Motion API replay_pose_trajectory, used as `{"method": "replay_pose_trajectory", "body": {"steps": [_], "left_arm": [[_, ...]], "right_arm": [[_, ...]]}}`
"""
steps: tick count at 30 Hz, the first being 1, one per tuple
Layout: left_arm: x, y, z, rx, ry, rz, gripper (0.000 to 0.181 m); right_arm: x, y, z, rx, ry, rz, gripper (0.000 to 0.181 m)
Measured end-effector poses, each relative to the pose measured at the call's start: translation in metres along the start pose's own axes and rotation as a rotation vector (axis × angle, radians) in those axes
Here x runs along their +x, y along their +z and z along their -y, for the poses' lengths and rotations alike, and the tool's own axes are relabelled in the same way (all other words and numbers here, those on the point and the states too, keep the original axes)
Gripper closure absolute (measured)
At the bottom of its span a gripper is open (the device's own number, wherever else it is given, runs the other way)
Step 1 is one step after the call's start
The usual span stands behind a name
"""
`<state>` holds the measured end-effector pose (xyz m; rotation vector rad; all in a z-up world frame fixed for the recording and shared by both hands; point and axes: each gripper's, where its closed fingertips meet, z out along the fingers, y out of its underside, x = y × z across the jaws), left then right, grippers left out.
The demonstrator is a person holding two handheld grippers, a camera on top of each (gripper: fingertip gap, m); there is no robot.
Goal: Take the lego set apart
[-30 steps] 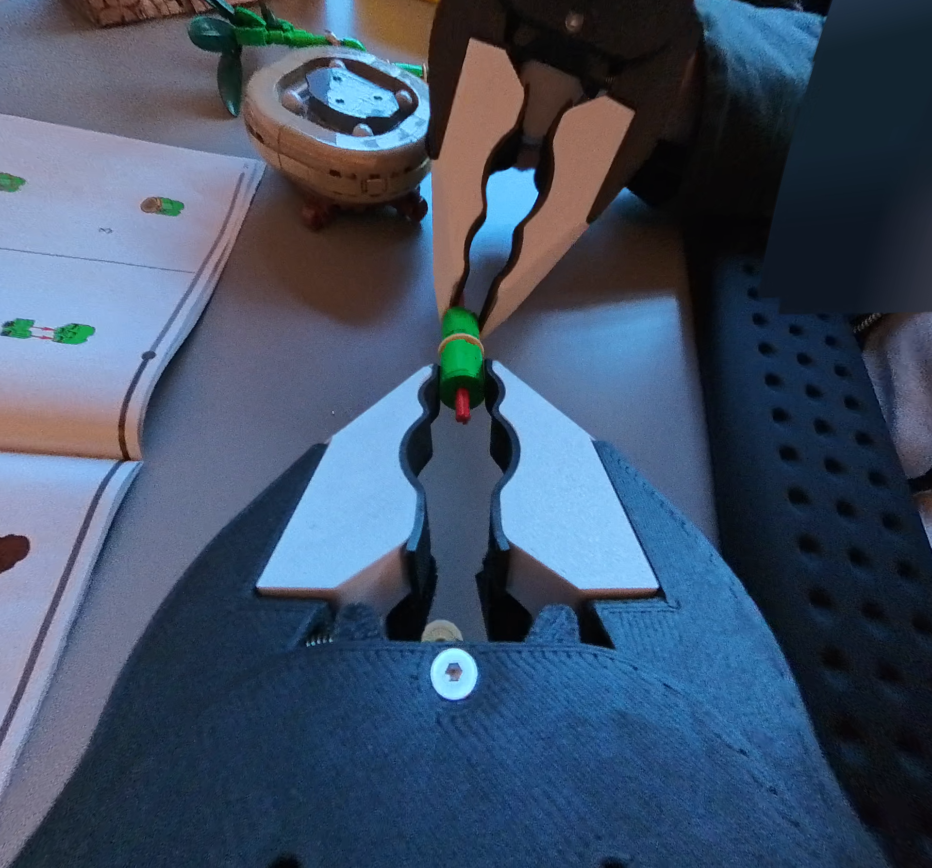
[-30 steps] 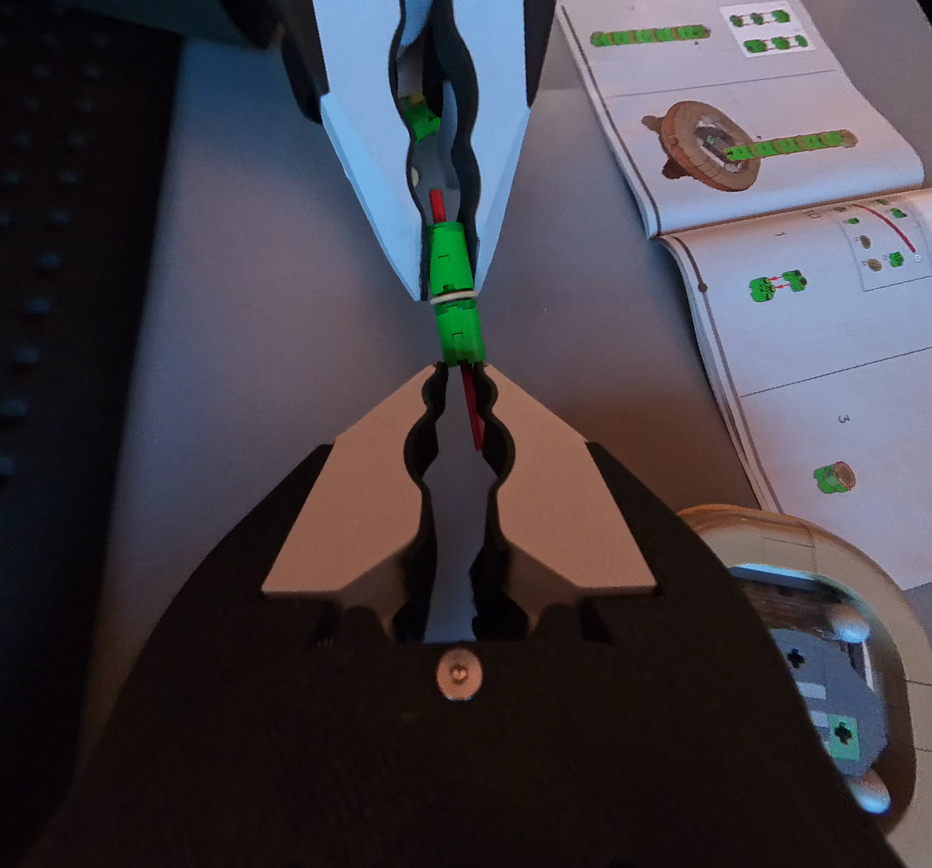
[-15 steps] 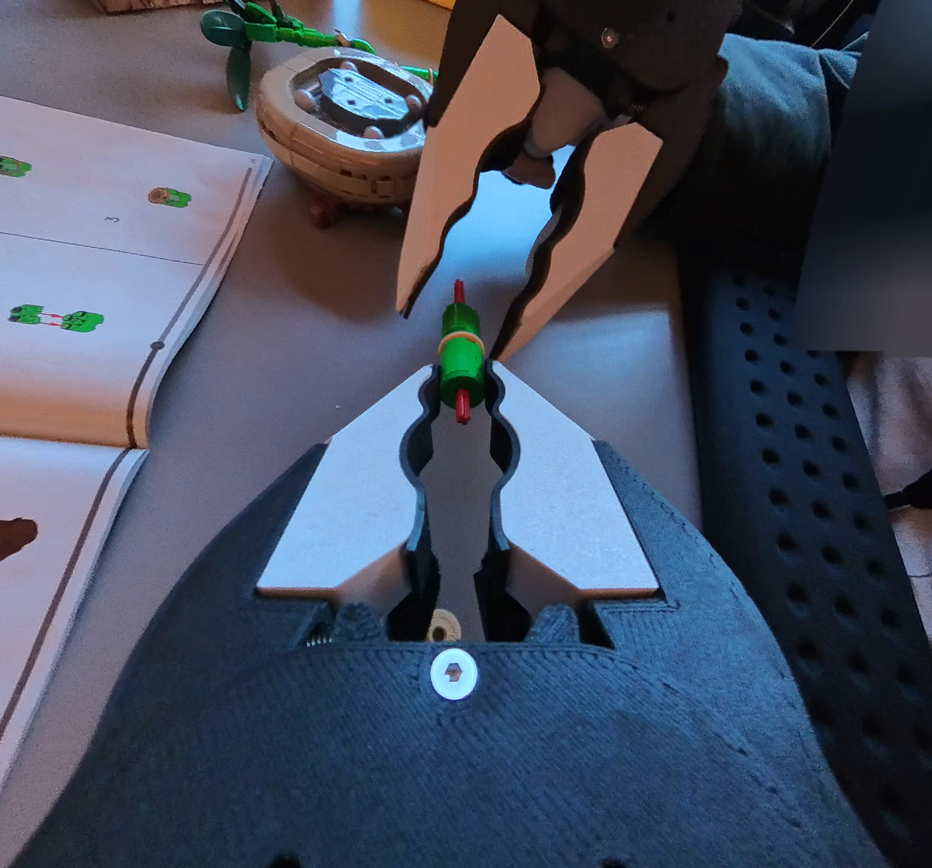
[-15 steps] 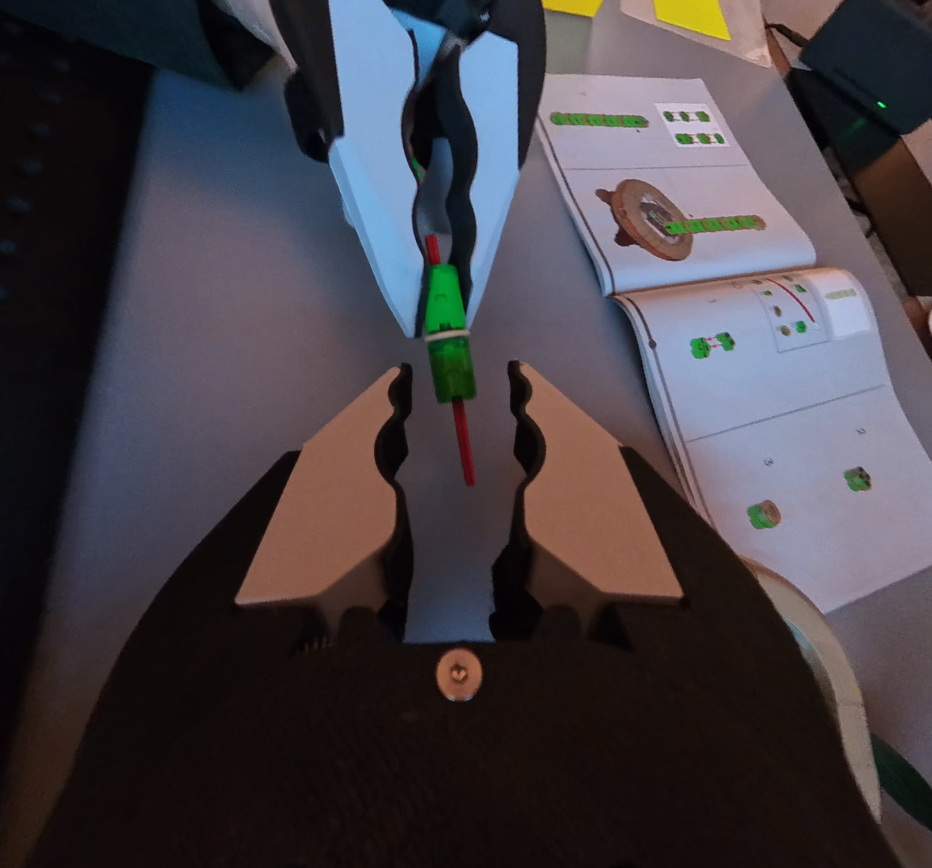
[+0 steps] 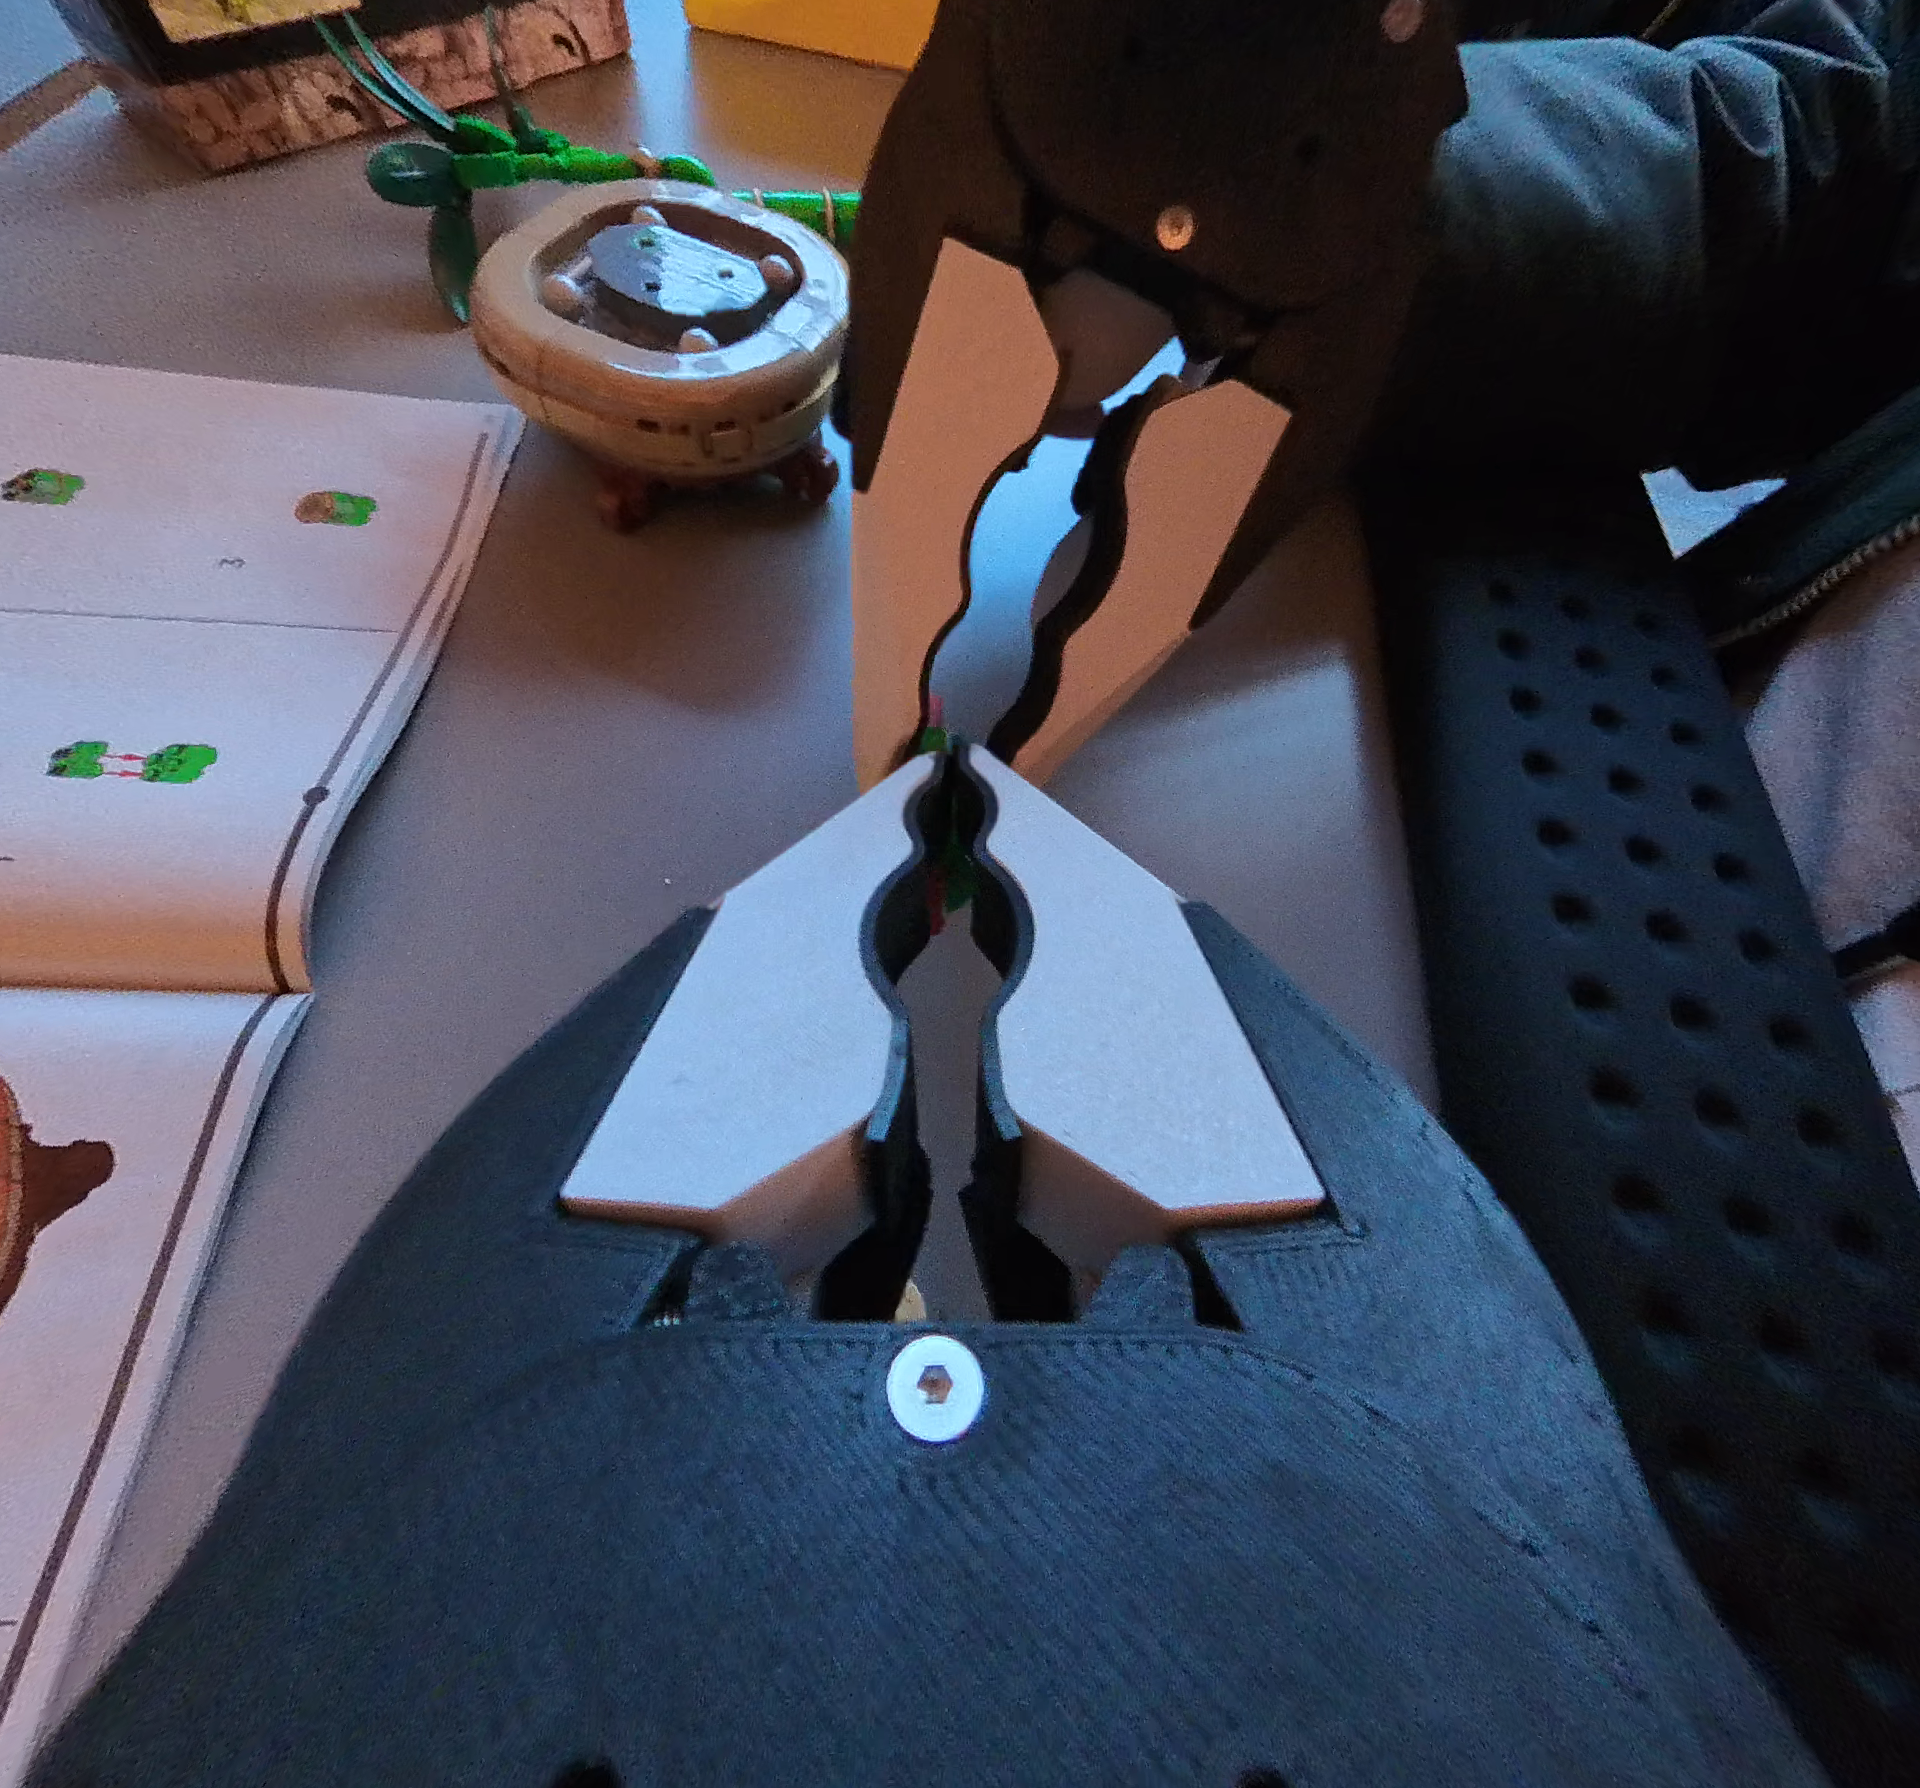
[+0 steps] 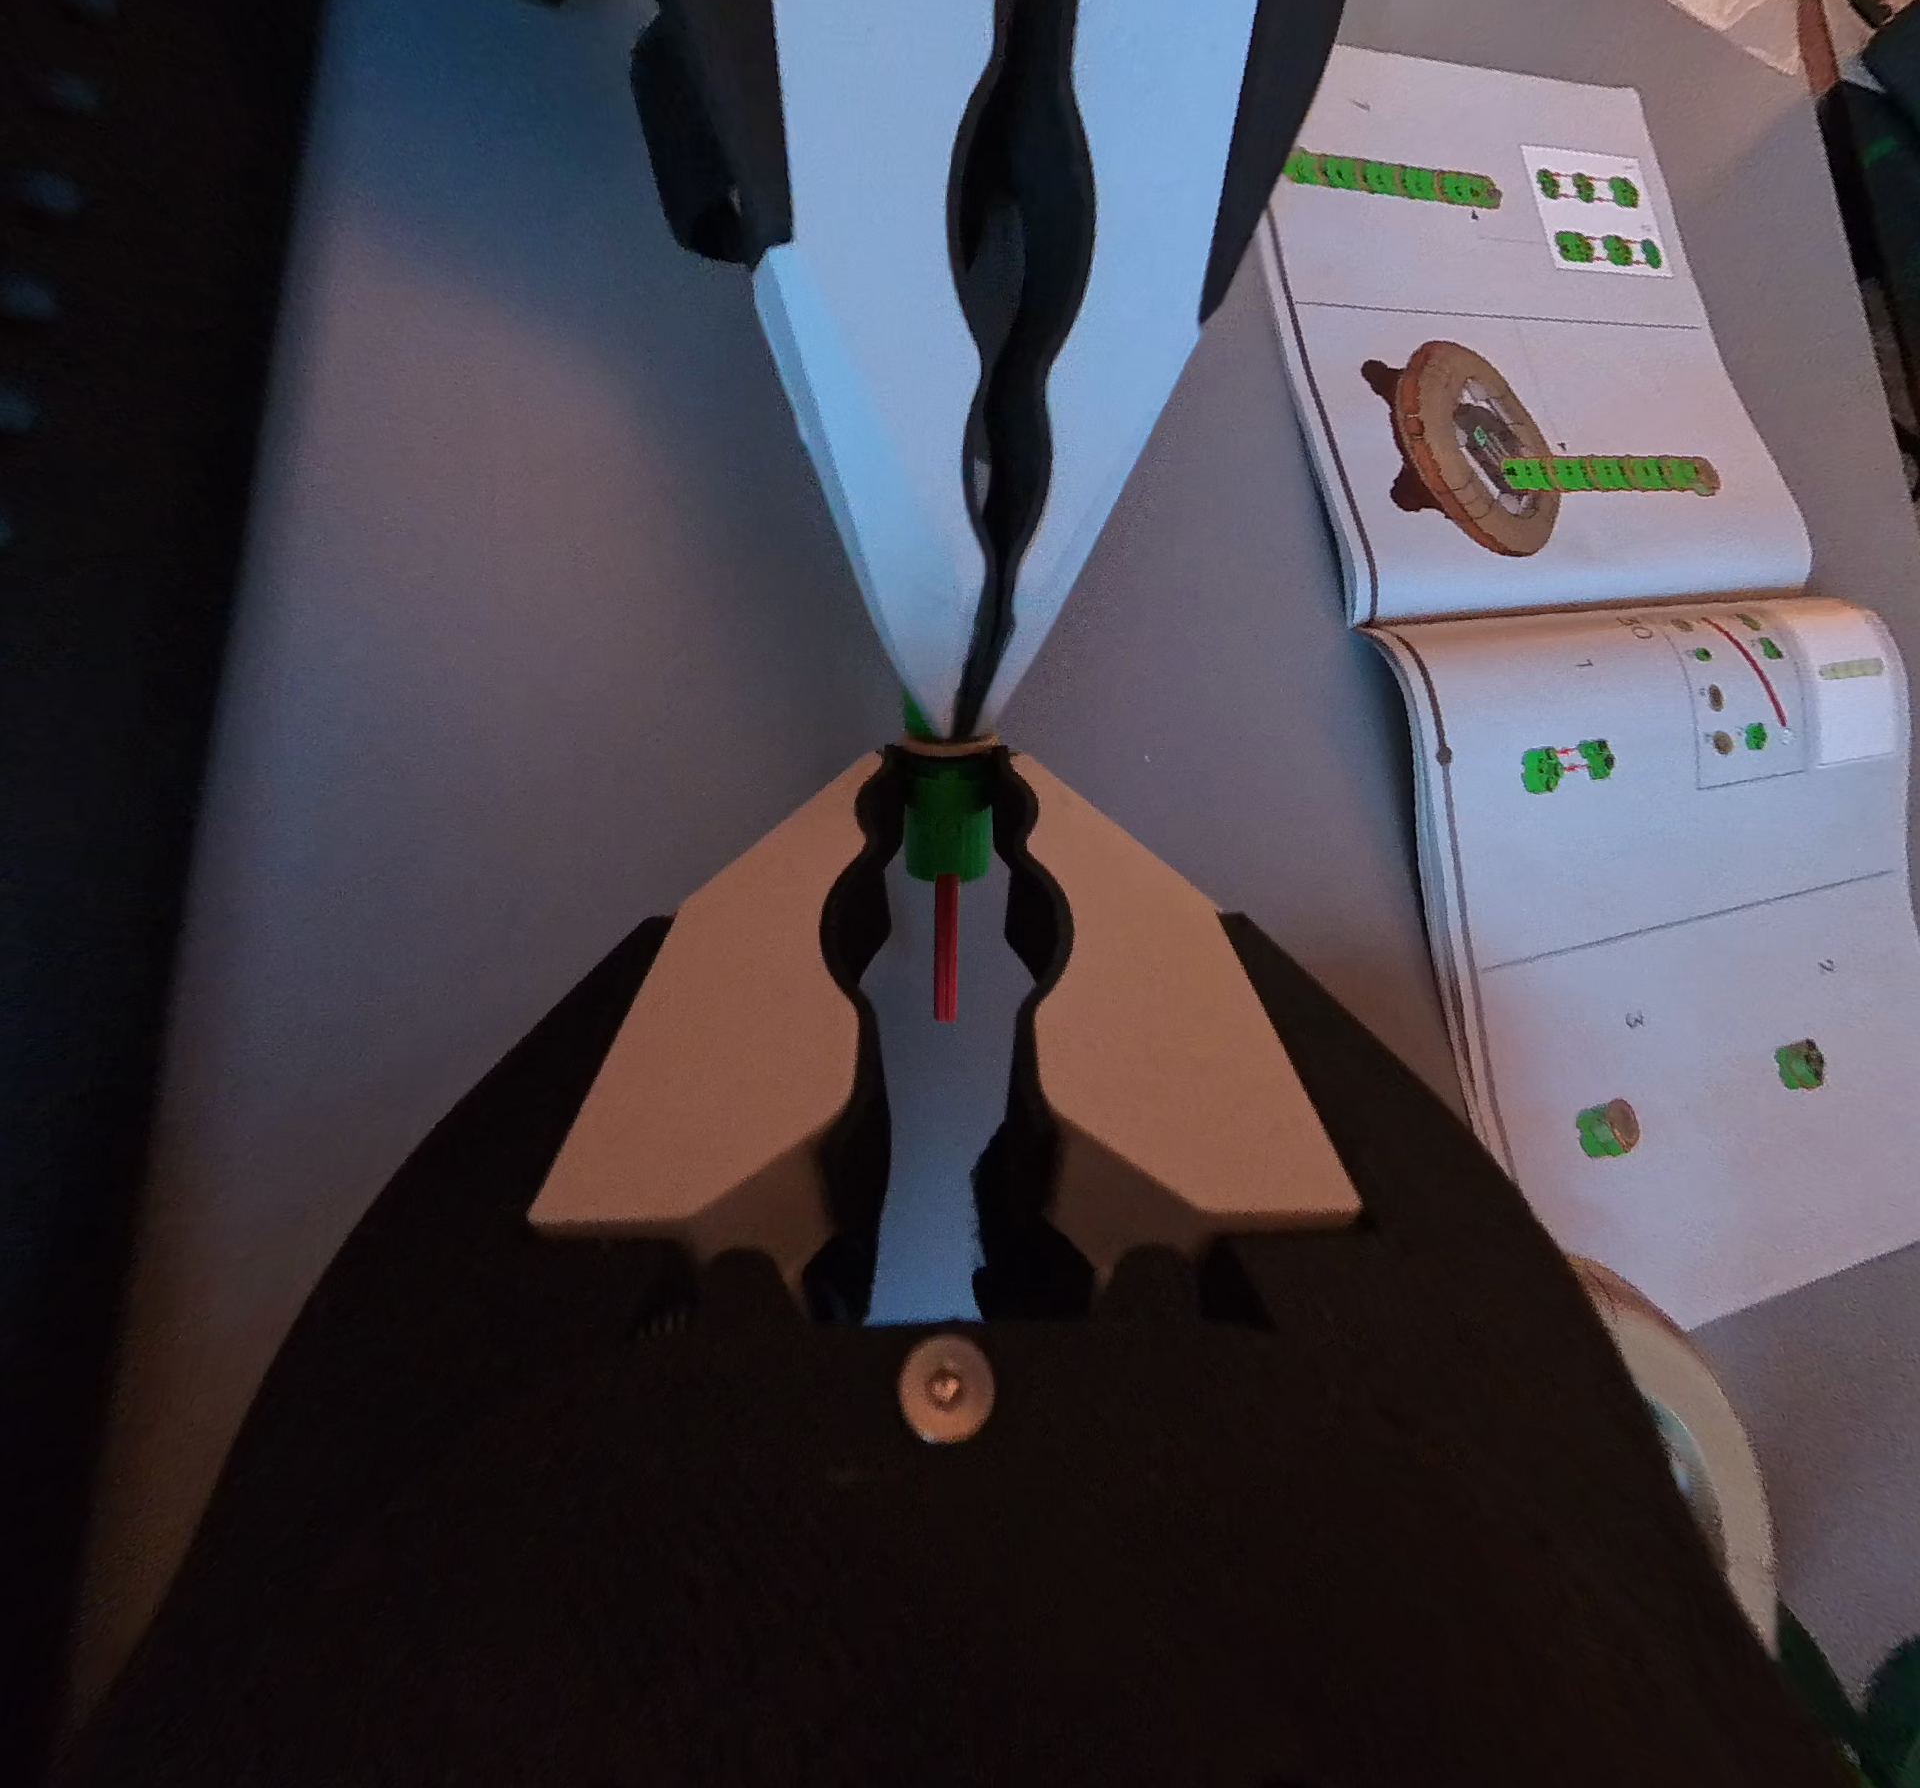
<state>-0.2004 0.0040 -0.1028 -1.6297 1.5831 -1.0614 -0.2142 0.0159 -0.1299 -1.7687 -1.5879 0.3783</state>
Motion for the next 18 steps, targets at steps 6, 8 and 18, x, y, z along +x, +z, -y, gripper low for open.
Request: {"method": "replay_pose_trajectory", "body": {"steps": [6, 8, 18], "left_arm": [[0.001, 0.004, -0.01, -0.033, -0.013, -0.023, 0.179], [-0.002, 0.003, -0.008, -0.014, -0.031, -0.018, 0.177], [-0.03, -0.031, 0.027, 0.204, -0.024, 0.137, 0.141]], "right_arm": [[-0.003, 0.007, 0.001, -0.001, -0.006, 0.018, 0.166], [0.001, 0.007, 0.001, -0.006, -0.004, -0.008, 0.166], [0.029, -0.011, 0.035, 0.118, 0.099, -0.07, 0.167]]}}
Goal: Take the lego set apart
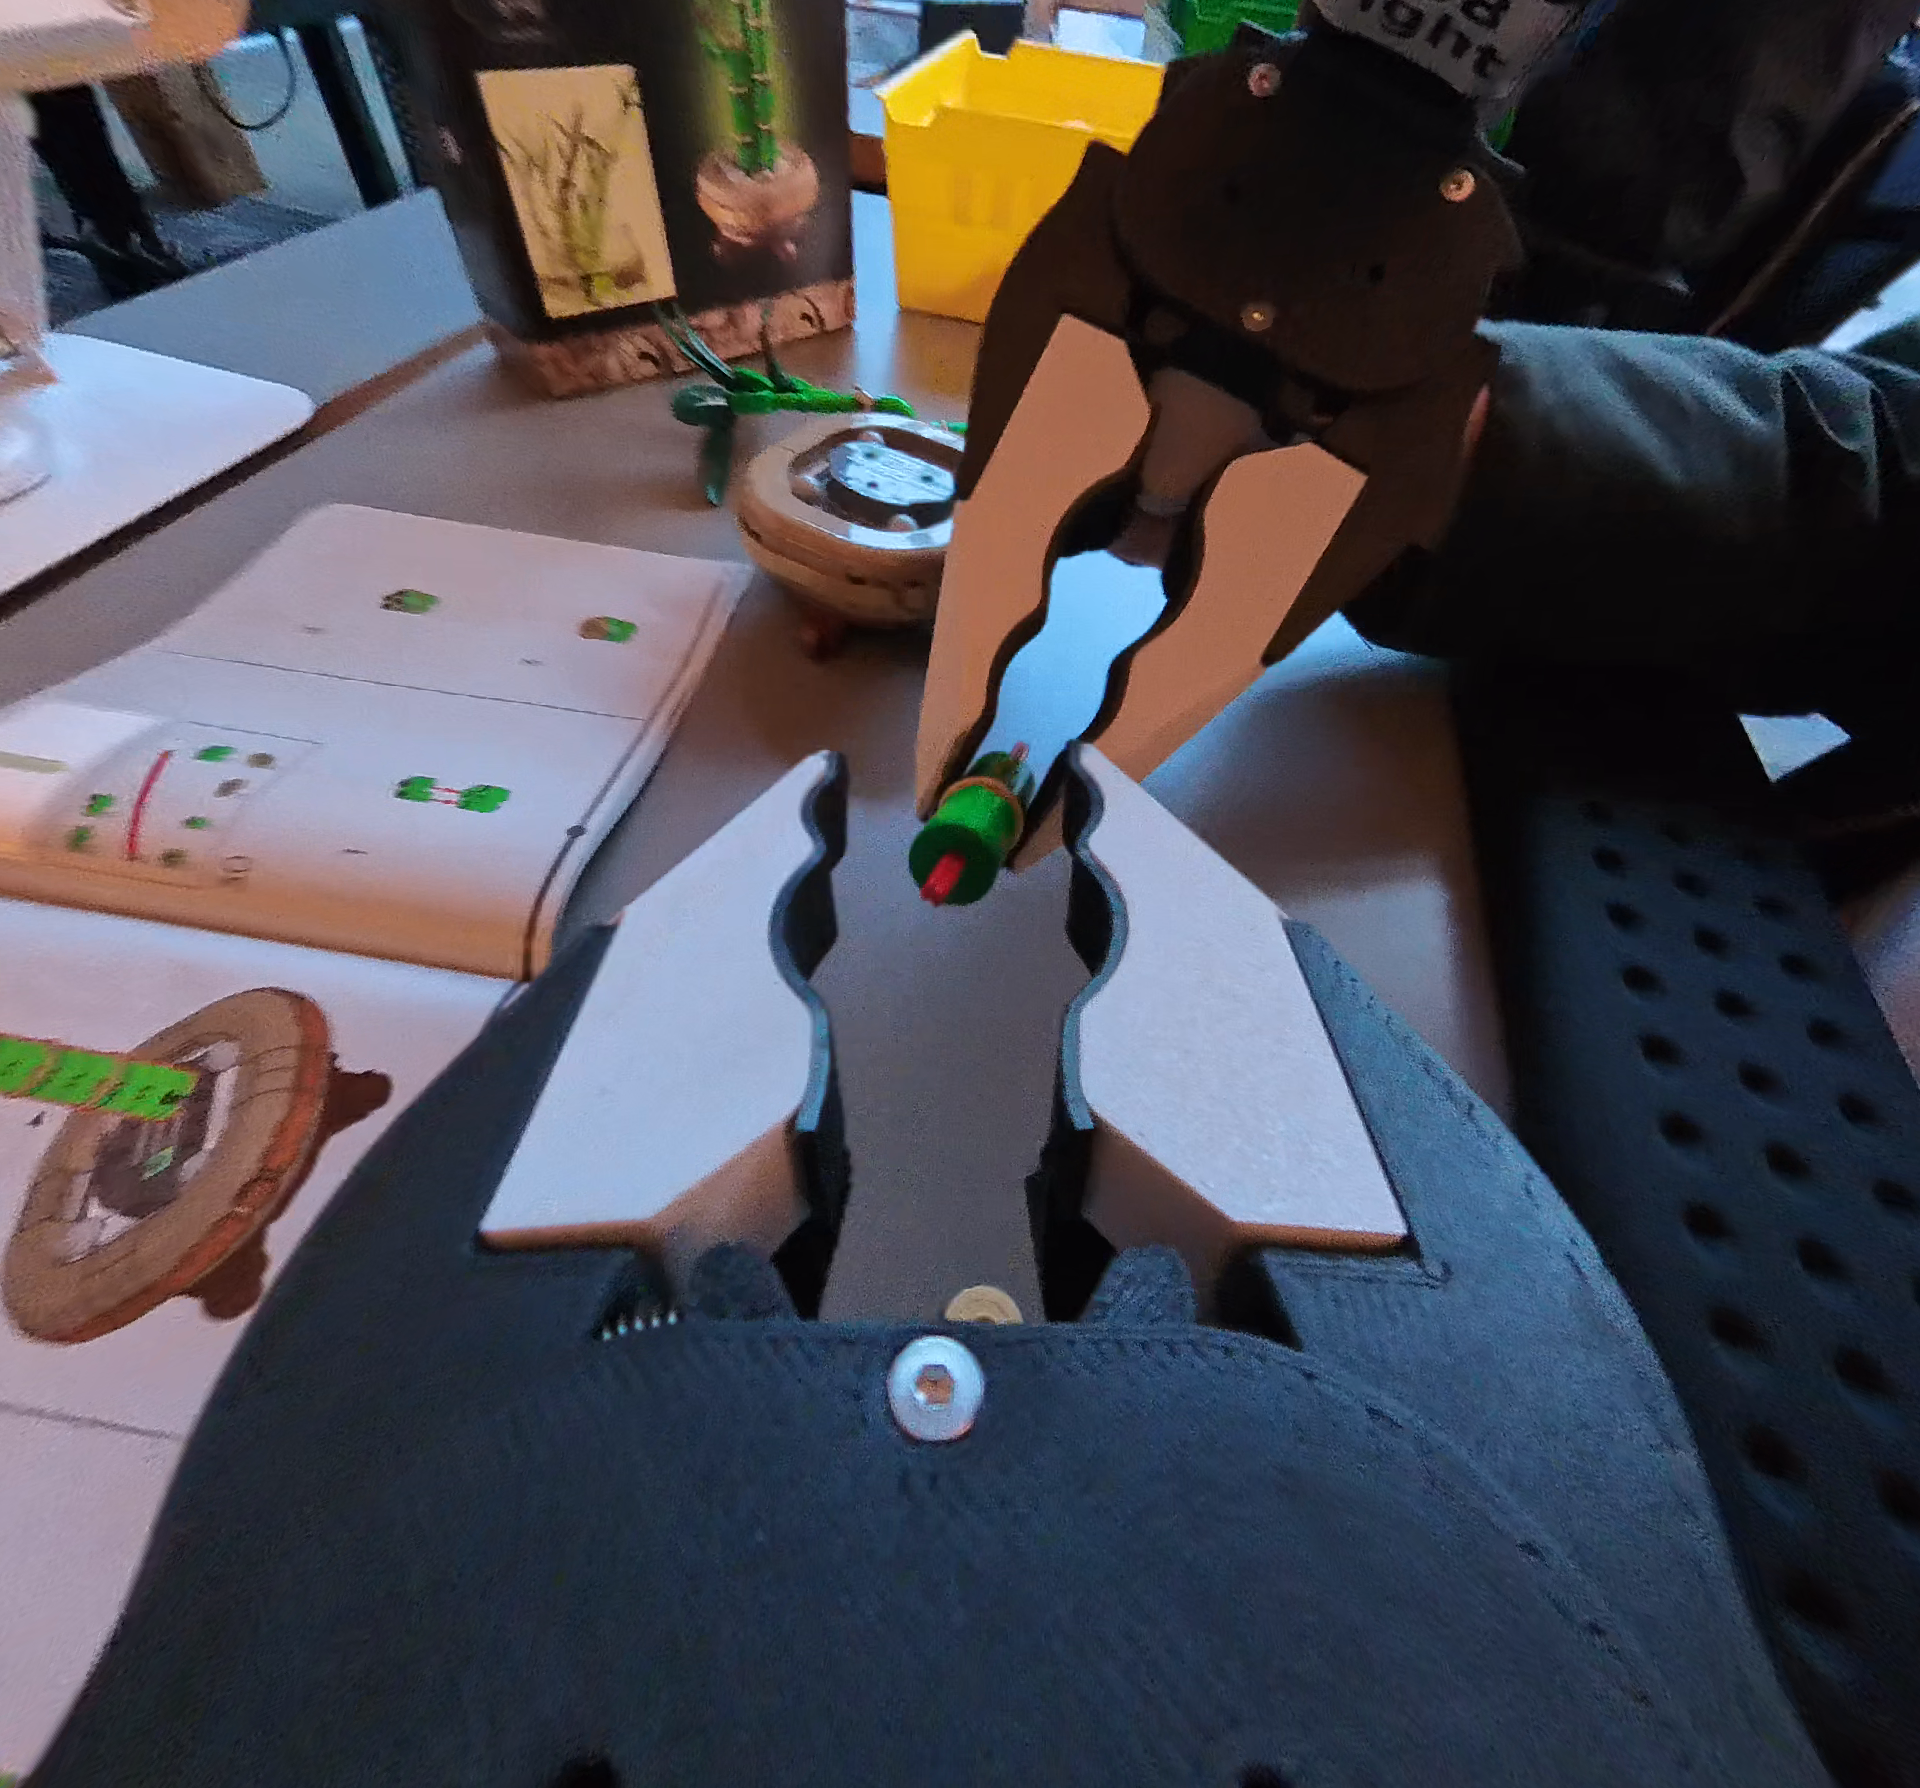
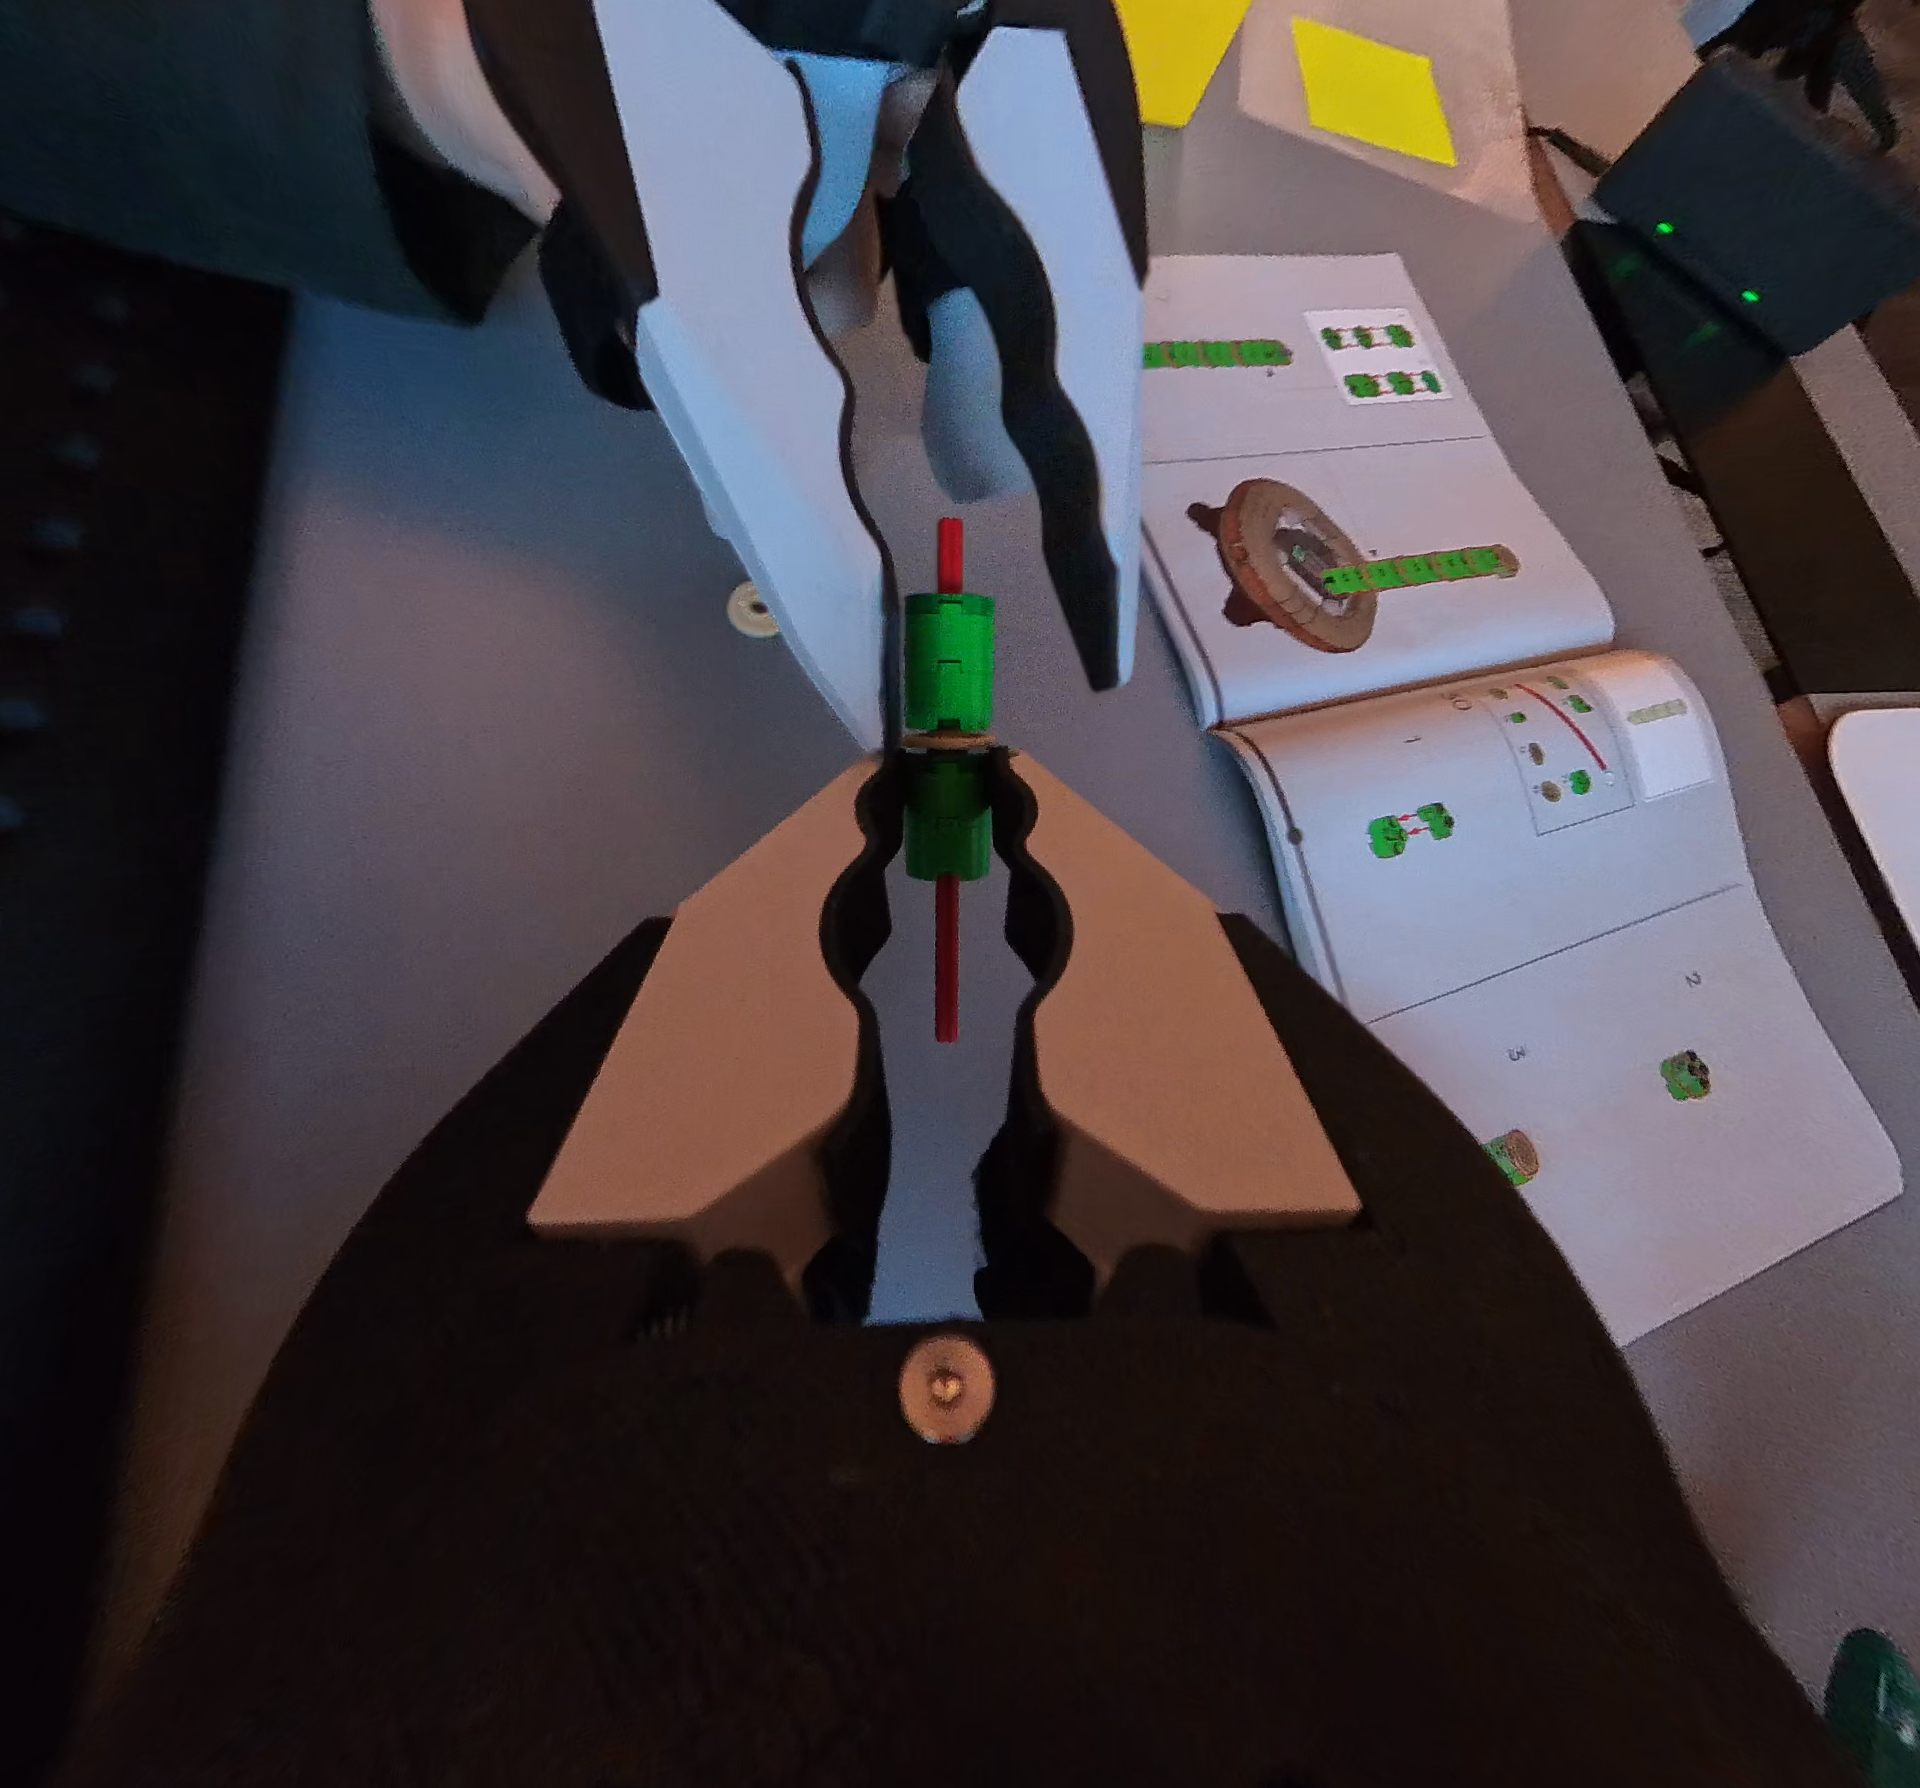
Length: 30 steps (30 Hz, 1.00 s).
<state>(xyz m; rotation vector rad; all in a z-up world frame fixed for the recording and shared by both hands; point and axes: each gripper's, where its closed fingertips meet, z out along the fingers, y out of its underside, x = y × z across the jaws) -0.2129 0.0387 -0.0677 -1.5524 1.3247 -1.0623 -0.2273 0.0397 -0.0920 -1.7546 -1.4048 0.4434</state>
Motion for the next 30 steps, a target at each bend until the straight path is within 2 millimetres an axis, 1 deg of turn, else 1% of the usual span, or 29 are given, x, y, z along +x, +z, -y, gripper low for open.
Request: {"method": "replay_pose_trajectory", "body": {"steps": [1, 3, 4, 6, 8, 11, 15, 19, 23, 27, 30], "left_arm": [[-0.003, -0.002, 0.0, 0.003, -0.005, 0.004, 0.137], [-0.007, -0.002, -0.007, -0.025, -0.016, 0.003, 0.136], [-0.006, -0.001, -0.012, -0.049, -0.018, -0.01, 0.144], [0.002, 0.001, -0.023, -0.1, -0.019, -0.065, 0.16], [0.006, 0.004, -0.03, -0.136, -0.012, -0.084, 0.166], [0.01, 0.006, -0.033, -0.16, 0.015, -0.092, 0.167], [0.014, 0.007, -0.031, -0.154, 0.008, -0.117, 0.167], [0.017, 0.005, -0.027, -0.131, 0.015, -0.136, 0.167], [0.021, 0.001, -0.017, -0.079, 0.029, -0.156, 0.167], [0.025, -0.004, -0.007, -0.024, -0.019, -0.21, 0.167], [0.025, -0.004, -0.006, -0.018, -0.033, -0.215, 0.164]], "right_arm": [[0.002, -0.001, 0.003, 0.014, 0.014, -0.004, 0.167], [0.002, -0.003, 0.004, 0.041, 0.02, -0.001, 0.167], [0.001, -0.003, 0.003, 0.05, 0.011, -0.002, 0.167], [0.0, -0.003, -0.002, 0.051, -0.006, -0.01, 0.167], [-0.002, -0.002, -0.008, 0.041, -0.02, -0.018, 0.167], [-0.007, -0.001, -0.012, 0.032, -0.036, -0.016, 0.167], [-0.008, -0.004, -0.012, 0.043, -0.051, -0.022, 0.167], [-0.01, -0.01, -0.006, 0.082, -0.059, -0.018, 0.167], [-0.01, -0.018, 0.005, 0.172, -0.054, -0.005, 0.167], [-0.01, -0.027, 0.016, 0.271, -0.015, 0.023, 0.167], [-0.009, -0.026, 0.014, 0.244, -0.029, 0.014, 0.166]]}}
